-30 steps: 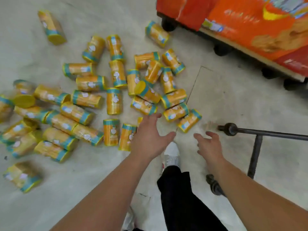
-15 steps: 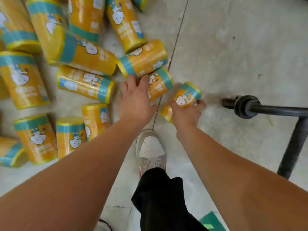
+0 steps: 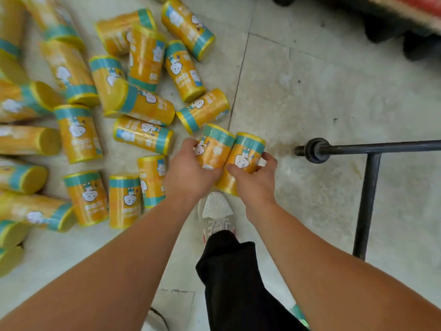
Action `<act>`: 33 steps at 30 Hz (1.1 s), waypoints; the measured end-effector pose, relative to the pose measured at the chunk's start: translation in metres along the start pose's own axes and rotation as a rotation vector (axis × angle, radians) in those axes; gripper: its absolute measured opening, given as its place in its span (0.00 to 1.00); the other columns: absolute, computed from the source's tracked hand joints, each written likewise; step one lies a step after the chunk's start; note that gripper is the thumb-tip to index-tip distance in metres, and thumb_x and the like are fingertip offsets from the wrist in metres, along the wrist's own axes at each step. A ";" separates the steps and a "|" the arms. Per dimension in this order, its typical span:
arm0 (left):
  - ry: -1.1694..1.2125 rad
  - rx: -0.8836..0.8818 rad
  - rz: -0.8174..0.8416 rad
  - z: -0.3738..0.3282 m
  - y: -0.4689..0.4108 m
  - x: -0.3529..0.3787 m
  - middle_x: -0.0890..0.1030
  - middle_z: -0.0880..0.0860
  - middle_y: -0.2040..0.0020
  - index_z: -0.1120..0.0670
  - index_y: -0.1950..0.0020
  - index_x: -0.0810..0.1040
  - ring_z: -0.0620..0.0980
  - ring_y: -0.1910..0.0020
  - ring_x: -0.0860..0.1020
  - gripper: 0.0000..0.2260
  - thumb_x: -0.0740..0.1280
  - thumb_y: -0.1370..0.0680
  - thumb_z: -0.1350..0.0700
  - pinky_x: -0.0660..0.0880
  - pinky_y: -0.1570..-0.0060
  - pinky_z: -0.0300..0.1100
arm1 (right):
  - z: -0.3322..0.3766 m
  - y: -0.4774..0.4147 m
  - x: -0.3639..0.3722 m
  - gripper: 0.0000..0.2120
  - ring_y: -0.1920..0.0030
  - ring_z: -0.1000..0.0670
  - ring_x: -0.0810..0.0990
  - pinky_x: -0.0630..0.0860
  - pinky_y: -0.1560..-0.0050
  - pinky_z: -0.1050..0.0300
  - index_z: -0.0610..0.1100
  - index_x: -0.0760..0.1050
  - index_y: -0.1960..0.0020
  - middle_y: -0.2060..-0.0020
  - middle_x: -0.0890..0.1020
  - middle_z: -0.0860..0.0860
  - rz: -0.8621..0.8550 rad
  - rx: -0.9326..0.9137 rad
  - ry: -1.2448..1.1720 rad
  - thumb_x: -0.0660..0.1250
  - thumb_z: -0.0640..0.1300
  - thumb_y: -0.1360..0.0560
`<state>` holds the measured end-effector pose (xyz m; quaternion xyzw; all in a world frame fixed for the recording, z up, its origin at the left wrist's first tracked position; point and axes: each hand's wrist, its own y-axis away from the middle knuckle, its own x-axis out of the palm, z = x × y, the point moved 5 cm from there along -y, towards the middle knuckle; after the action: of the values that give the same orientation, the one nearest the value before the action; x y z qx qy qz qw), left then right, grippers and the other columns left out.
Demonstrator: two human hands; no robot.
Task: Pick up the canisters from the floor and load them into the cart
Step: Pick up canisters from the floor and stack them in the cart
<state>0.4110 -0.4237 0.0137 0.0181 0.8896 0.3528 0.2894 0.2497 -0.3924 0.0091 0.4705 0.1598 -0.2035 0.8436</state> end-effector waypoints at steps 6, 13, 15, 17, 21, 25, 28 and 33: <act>0.194 0.053 -0.081 -0.069 0.132 -0.122 0.75 0.37 0.59 0.48 0.42 0.70 0.38 0.60 0.77 0.26 0.79 0.36 0.53 0.78 0.55 0.45 | 0.090 0.162 -0.059 0.34 0.58 0.62 0.80 0.81 0.51 0.54 0.58 0.64 0.36 0.57 0.76 0.61 0.073 -0.286 -0.024 0.78 0.44 0.34; 0.303 0.239 -0.101 -0.210 0.327 -0.257 0.78 0.39 0.55 0.48 0.42 0.70 0.37 0.59 0.78 0.28 0.79 0.37 0.50 0.76 0.61 0.37 | 0.201 0.379 -0.193 0.36 0.58 0.63 0.81 0.82 0.53 0.54 0.58 0.65 0.34 0.55 0.78 0.62 0.039 -0.587 -0.127 0.79 0.46 0.35; 0.330 0.287 -0.064 -0.250 0.383 -0.270 0.80 0.42 0.51 0.47 0.40 0.71 0.40 0.56 0.80 0.30 0.78 0.39 0.46 0.79 0.58 0.42 | 0.218 0.428 -0.246 0.36 0.54 0.60 0.81 0.81 0.52 0.52 0.61 0.65 0.34 0.50 0.79 0.61 -0.020 -0.666 -0.122 0.79 0.50 0.36; 0.354 0.352 -0.030 -0.287 0.429 -0.269 0.80 0.41 0.51 0.46 0.42 0.71 0.37 0.57 0.79 0.25 0.78 0.34 0.49 0.75 0.62 0.36 | 0.228 0.461 -0.299 0.36 0.52 0.59 0.80 0.81 0.51 0.51 0.64 0.64 0.35 0.46 0.79 0.60 -0.086 -0.736 -0.097 0.78 0.54 0.37; 0.338 0.448 0.068 -0.344 0.501 -0.230 0.78 0.41 0.52 0.40 0.42 0.66 0.38 0.59 0.79 0.26 0.77 0.32 0.52 0.78 0.60 0.42 | 0.219 0.494 -0.403 0.35 0.51 0.61 0.79 0.80 0.51 0.54 0.65 0.64 0.37 0.49 0.78 0.64 -0.218 -0.776 -0.066 0.79 0.53 0.36; 0.285 0.440 0.150 -0.371 0.538 -0.150 0.77 0.39 0.54 0.41 0.41 0.65 0.39 0.58 0.80 0.27 0.77 0.33 0.50 0.79 0.55 0.46 | 0.179 0.478 -0.490 0.37 0.51 0.60 0.79 0.80 0.50 0.51 0.61 0.66 0.34 0.48 0.79 0.61 -0.299 -0.724 0.001 0.80 0.53 0.37; 0.221 0.401 0.188 -0.377 0.556 -0.081 0.76 0.39 0.56 0.42 0.43 0.64 0.40 0.57 0.79 0.25 0.76 0.32 0.51 0.77 0.57 0.43 | 0.142 0.453 -0.553 0.38 0.50 0.60 0.79 0.80 0.50 0.49 0.63 0.65 0.33 0.46 0.78 0.61 -0.381 -0.658 0.112 0.78 0.58 0.38; 0.039 0.251 0.176 -0.357 0.563 0.008 0.79 0.50 0.53 0.50 0.46 0.67 0.52 0.55 0.79 0.22 0.76 0.32 0.51 0.73 0.58 0.45 | 0.087 0.409 -0.644 0.38 0.45 0.53 0.78 0.78 0.50 0.48 0.62 0.62 0.30 0.42 0.76 0.59 -0.492 -0.495 0.316 0.74 0.61 0.36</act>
<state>0.1187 -0.2195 0.5774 0.1250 0.9271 0.2631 0.2357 -0.0997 -0.1489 0.6479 0.2256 0.4402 -0.2801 0.8227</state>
